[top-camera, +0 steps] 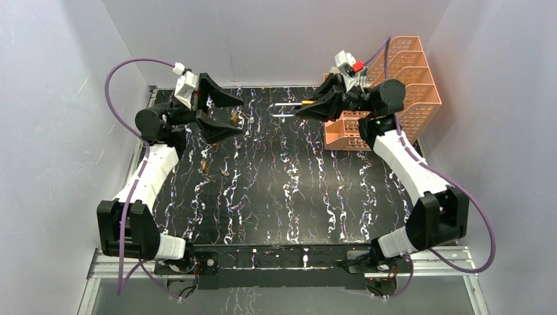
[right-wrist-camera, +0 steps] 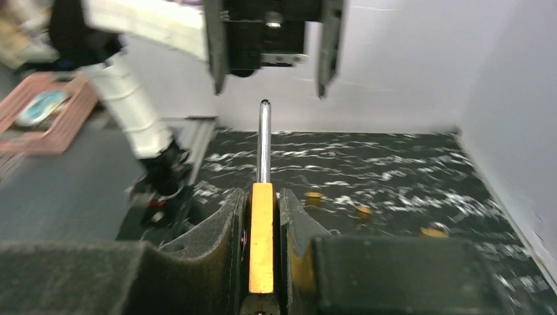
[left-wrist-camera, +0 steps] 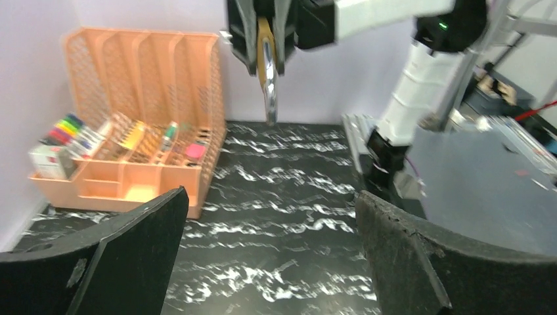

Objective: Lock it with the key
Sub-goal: Lock the lock.

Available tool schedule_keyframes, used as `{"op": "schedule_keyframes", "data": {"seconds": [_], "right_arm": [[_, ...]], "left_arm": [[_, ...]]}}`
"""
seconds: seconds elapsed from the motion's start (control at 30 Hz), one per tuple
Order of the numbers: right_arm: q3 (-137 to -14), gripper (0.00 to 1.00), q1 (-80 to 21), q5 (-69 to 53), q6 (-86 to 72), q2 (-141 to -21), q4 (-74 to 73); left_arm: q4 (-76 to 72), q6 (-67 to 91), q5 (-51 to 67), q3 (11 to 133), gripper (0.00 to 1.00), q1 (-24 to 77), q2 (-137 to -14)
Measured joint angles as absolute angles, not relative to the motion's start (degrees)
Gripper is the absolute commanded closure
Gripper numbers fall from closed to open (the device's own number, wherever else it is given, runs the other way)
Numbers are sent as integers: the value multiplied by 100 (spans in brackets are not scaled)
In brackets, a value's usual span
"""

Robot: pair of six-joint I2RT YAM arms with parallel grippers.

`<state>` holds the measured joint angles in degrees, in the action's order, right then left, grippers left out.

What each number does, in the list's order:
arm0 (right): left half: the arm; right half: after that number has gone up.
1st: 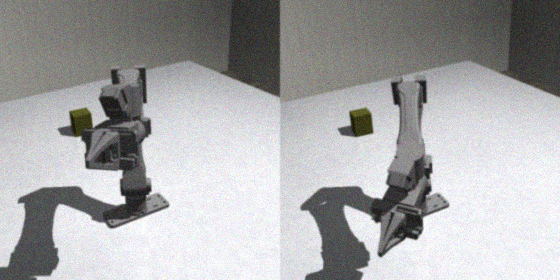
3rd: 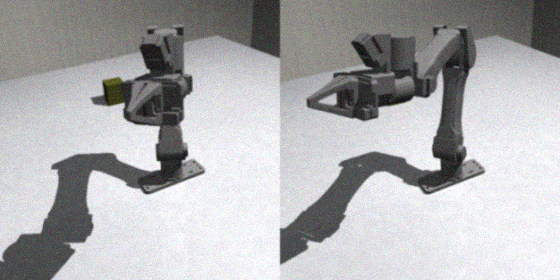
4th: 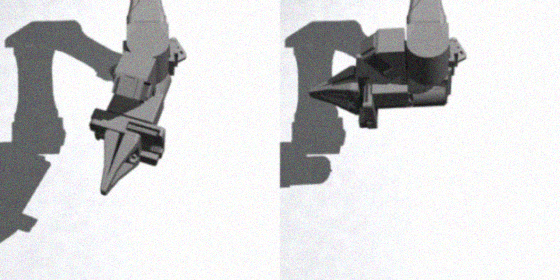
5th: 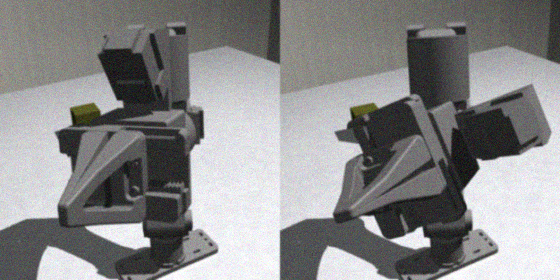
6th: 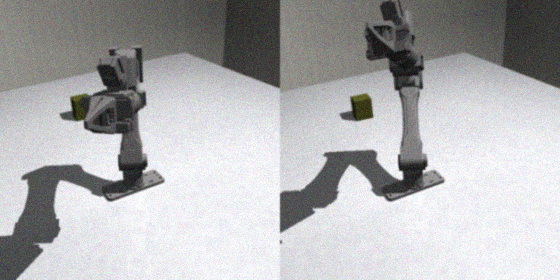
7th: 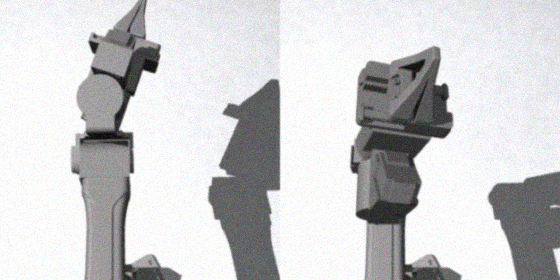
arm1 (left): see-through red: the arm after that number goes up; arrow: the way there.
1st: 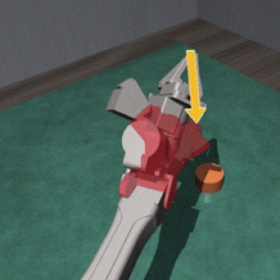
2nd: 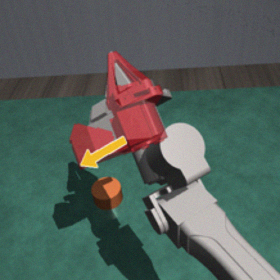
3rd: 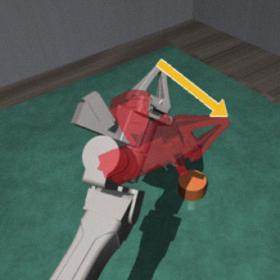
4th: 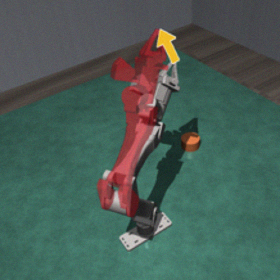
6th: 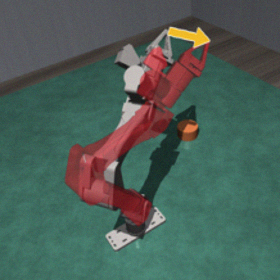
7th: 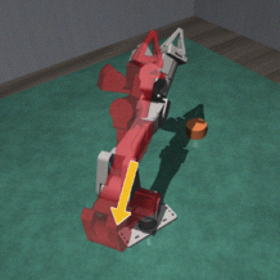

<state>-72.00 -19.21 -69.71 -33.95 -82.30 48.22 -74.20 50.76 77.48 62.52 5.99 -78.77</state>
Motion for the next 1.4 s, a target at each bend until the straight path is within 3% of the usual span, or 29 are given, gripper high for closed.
{"op": "schedule_keyframes", "data": {"seconds": [0.1,0.3,0.43,0.73,0.83,0.87,0.9,1.4], "right_arm": [[-7744,100,-2026,-7796,-4605,-8750,5898],[-8853,100,-2360,-8643,-7167,-10223,8062],[-9157,100,-2469,-8643,-7998,-10776,8422],[-9720,100,-2495,-8643,-8542,-10903,8671],[-9743,100,-2535,-8641,-8601,-10916,8718],[-9743,100,-2552,-8641,-8622,-10918,8723],[-9743,100,-2568,-8641,-8644,-10919,8734],[-10021,100,-2619,-8643,-8706,-11096,8844]], "left_arm": [[-7435,5362,8295,6351,6,762,-7936],[-7456,5624,8761,6669,24,1323,-8294],[-7450,5671,8861,6851,40,1526,-8472],[-7464,5659,8878,6948,66,1662,-8565],[-7467,5650,8854,6949,79,1660,-8565],[-7460,5638,8848,6949,93,1660,-8566],[-7457,5624,8840,6949,99,1657,-8567],[-7437,5576,8733,6994,100,1594,-8632]]}}
